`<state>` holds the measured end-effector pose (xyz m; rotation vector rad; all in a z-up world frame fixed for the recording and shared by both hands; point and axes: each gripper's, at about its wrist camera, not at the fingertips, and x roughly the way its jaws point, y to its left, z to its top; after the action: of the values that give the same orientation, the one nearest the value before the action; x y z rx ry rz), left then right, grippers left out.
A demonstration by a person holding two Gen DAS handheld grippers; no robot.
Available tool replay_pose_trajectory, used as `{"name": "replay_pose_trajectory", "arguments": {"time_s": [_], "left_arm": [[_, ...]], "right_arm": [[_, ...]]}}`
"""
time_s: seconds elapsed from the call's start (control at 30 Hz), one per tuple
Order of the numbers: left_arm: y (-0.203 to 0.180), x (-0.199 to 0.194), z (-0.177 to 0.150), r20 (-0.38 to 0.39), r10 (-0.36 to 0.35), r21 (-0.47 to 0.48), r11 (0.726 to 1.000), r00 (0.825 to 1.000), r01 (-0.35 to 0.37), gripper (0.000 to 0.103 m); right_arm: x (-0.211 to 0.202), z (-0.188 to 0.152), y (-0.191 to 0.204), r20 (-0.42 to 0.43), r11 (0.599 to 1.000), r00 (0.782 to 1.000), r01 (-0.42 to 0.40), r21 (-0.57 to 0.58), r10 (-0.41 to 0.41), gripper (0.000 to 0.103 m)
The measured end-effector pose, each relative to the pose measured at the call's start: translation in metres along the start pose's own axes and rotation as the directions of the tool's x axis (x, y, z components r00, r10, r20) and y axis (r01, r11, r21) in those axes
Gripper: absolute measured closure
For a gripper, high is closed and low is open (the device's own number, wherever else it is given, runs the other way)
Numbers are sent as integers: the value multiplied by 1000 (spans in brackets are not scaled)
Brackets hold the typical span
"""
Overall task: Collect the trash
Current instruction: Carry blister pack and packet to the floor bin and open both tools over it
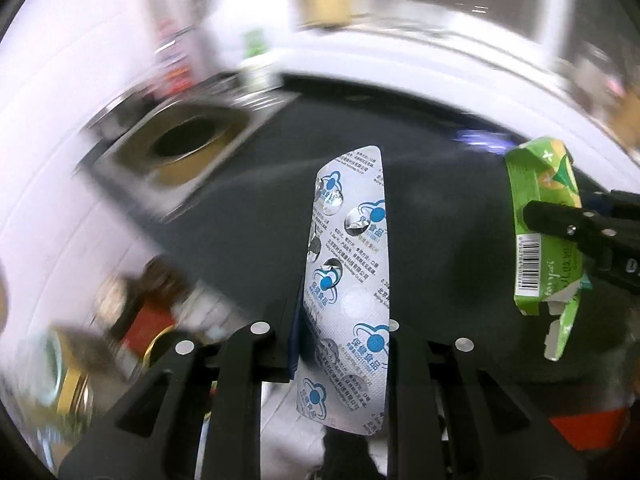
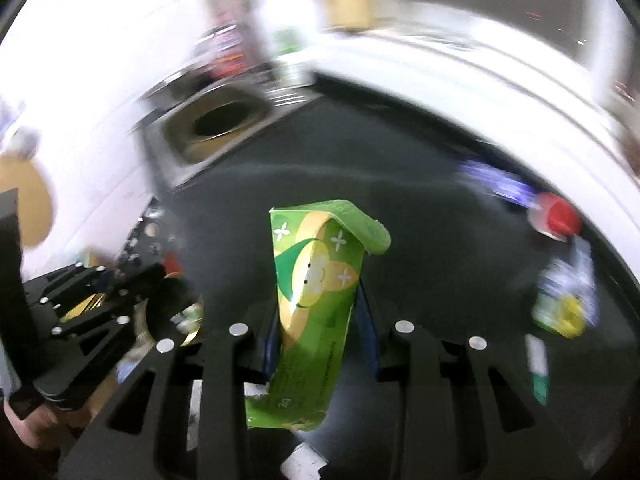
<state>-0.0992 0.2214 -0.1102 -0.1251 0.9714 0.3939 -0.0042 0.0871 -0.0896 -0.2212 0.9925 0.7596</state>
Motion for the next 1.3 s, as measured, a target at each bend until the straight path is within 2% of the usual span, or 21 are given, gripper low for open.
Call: {"name": "replay_pose_trajectory", "arguments": {"time_s": [0.13, 0.2, 0.27, 0.37, 0.47, 0.6, 0.67, 0.73, 0.83, 1.0, 1.03, 1.07, 1.1, 1.13, 1.17, 1.3], "left_arm": [[83, 6, -38, -74, 101, -161, 981, 992, -111, 84], [126, 11, -62, -114, 152, -233, 957, 982, -175, 84], [161, 17, -85, -155, 179, -299, 929, 972, -218, 84], [208, 33, -119, -224, 193, -379, 886, 955, -268, 84], [246, 55, -147, -270, 189, -437, 849, 944, -296, 84], [284, 91, -174, -290, 166, -484, 824, 943, -294, 84], [294, 115, -176, -301, 152, -500, 816, 941, -291, 84], [308, 133, -186, -293, 124, -532, 803, 948, -270, 84], [322, 154, -196, -305, 110, -550, 791, 946, -269, 84], [329, 172, -207, -309, 82, -575, 777, 948, -255, 84], [330, 175, -209, -310, 70, -580, 776, 948, -247, 77], [332, 176, -212, -310, 63, -586, 773, 949, -243, 68], [333, 177, -215, -311, 62, -592, 768, 949, -244, 42], [333, 176, -216, -305, 77, -594, 763, 949, -253, 33], [333, 174, -216, -294, 87, -596, 762, 952, -254, 29], [329, 165, -212, -291, 97, -585, 769, 952, -258, 28]], "right_arm": [[52, 16, 96, -80, 974, 983, -174, -146, 164, 70], [78, 18, 140, -135, 948, 963, -255, -191, 232, 70], [107, 18, 184, -200, 917, 934, -335, -214, 294, 70], [146, 15, 240, -280, 875, 898, -411, -257, 340, 70], [181, 11, 281, -344, 843, 871, -454, -288, 351, 70], [241, 4, 330, -414, 807, 851, -477, -349, 323, 69], [262, 3, 346, -434, 801, 846, -478, -362, 309, 69], [287, 0, 362, -454, 792, 844, -474, -385, 284, 69], [316, -1, 381, -474, 776, 841, -475, -414, 262, 68], [338, -6, 392, -491, 755, 838, -479, -449, 239, 63], [340, -7, 394, -490, 748, 839, -479, -459, 237, 63], [342, -7, 396, -489, 743, 841, -477, -469, 232, 54], [342, -8, 398, -480, 737, 849, -468, -487, 222, 38], [343, -7, 399, -470, 735, 853, -465, -493, 225, 27], [342, -6, 398, -459, 735, 858, -462, -496, 230, 27], [332, 3, 387, -442, 757, 865, -450, -474, 237, 27]]}}
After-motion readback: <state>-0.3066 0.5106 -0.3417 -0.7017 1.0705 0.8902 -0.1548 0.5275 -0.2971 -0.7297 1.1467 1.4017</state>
